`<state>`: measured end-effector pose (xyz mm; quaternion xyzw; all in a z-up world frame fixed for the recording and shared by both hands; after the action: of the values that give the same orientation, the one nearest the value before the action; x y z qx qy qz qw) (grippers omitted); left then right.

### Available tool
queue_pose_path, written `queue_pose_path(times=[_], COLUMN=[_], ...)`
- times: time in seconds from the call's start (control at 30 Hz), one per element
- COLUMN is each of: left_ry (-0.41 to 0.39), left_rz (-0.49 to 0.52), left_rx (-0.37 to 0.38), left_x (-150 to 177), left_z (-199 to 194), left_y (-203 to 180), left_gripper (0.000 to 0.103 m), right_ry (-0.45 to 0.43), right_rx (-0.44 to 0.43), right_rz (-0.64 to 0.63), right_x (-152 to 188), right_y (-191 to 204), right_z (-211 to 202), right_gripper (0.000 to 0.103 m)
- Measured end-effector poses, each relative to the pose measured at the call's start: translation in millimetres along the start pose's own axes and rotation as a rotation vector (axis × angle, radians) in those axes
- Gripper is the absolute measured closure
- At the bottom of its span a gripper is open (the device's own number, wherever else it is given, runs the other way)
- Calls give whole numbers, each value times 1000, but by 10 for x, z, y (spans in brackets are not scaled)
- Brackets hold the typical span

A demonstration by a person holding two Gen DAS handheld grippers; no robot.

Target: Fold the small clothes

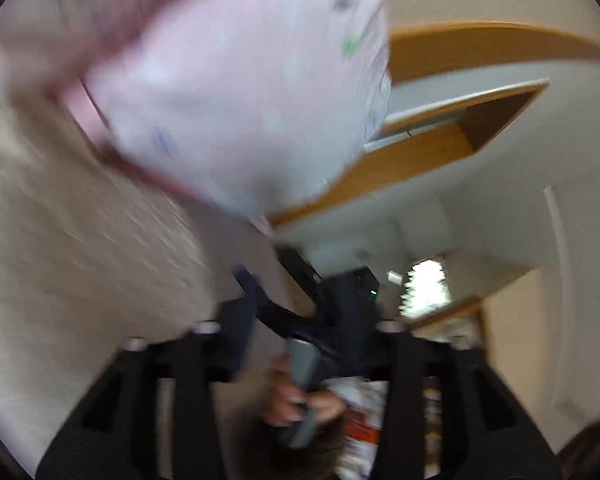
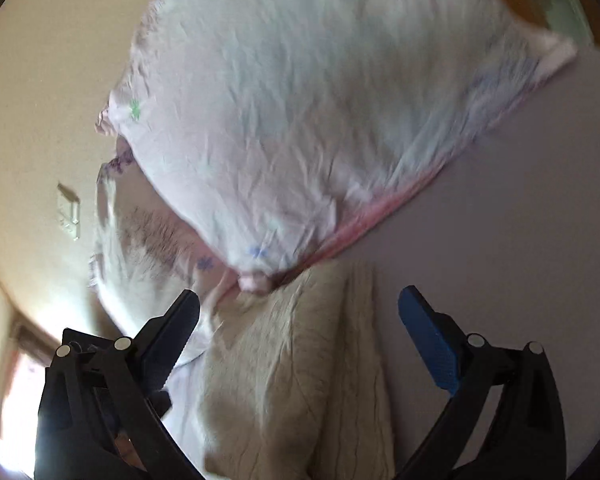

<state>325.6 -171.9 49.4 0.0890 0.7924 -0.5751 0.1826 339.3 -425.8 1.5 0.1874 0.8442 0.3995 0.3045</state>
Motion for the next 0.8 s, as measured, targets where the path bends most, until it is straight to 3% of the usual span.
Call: queue_pose_path(times=[0.03, 0.07, 0.13, 0.17, 0.2, 0.3, 0.47, 0.53, 0.6, 0.67, 0.73, 0.8], left_ry=[-39, -72, -80, -64, -40, 33, 90, 88, 57, 59, 57, 47], left_rz=[28, 61, 79, 55, 26, -54, -62, -79, -76, -83, -74, -46], left_rx=[-90, -220, -410, -479, -499, -483, -471, -456, -444, -444, -397, -367], left_x=[-15, -20, -1, 55, 117, 312, 447, 396, 351, 278, 197, 185], left_z=[-180, -378, -591, -660, -701, -590, -275, -152, -65, -16, -3, -202], left_y=[60, 173, 399, 559, 691, 946, 1012, 1039, 1048, 1069, 1022, 937], left_gripper=[40, 37, 33, 33, 33, 33, 25, 23, 27, 47, 59, 62], right_ry=[43, 102, 182, 219, 236, 254, 257, 281, 299, 304, 287, 286], right_rx=[-1, 11, 58, 94, 115, 152, 116, 90, 89, 18, -77, -161], right_rz=[4, 0, -18, -32, -38, -36, -47, -53, -70, -41, -40, -72], right_x=[36, 91, 196, 246, 271, 307, 334, 373, 430, 443, 444, 484], right_y=[-5, 3, 3, 1, -7, -63, -55, -48, -38, -9, 106, 282], right_z=[64, 168, 327, 419, 463, 523, 569, 612, 679, 679, 643, 617], right_gripper=[1, 1, 1, 1, 1, 1, 2, 25, 41, 57, 61, 64])
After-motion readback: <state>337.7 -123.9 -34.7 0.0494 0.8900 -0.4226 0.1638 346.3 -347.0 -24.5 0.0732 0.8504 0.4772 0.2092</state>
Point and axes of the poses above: each gripper's, at about its wrist camera, not at the fingertips, and z roughly the way its jaws point, y to its left, x to its underside, the point moved 7 cm from there along z, roughly the way its jaws point, and after that the axes turned 5 degrees about y, right-handed, at the moved point
